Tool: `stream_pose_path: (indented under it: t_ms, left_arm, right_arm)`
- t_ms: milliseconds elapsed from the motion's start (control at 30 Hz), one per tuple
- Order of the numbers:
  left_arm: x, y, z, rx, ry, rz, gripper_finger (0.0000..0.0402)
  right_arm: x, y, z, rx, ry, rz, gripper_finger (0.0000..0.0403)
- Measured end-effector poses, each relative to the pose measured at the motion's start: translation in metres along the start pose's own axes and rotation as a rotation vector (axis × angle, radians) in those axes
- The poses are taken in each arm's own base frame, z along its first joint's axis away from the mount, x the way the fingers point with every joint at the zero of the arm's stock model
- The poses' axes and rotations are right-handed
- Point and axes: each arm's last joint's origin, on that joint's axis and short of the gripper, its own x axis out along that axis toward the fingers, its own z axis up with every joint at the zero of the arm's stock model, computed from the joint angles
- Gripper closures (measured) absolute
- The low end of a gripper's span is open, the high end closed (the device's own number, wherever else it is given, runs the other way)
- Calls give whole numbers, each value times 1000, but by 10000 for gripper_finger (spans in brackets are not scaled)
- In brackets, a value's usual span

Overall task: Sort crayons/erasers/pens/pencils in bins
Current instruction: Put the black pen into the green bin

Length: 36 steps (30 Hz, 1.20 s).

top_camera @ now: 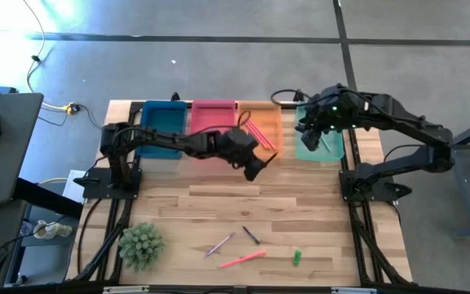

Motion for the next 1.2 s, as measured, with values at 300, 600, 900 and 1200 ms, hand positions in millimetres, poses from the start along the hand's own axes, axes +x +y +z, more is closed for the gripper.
stream_pose_path:
  t_ms: [300, 600, 900, 1200]
  left_arm:
    - [-14, 16, 42, 43, -195, -263, 396]
    - [-32, 29, 70, 58, -325, -444, 396]
    - [-50, 43, 88, 55, -387, -567, 396]
    - [-59, 62, 96, 33, -380, -566, 396]
  right_arm:
    - [-28, -2, 3, 270, -182, 69, 265]
    - [-29, -1, 10, 452, -245, 117, 265]
    - [-6, 4, 22, 520, -227, 102, 265]
    - [24, 12, 41, 520, -266, 121, 265]
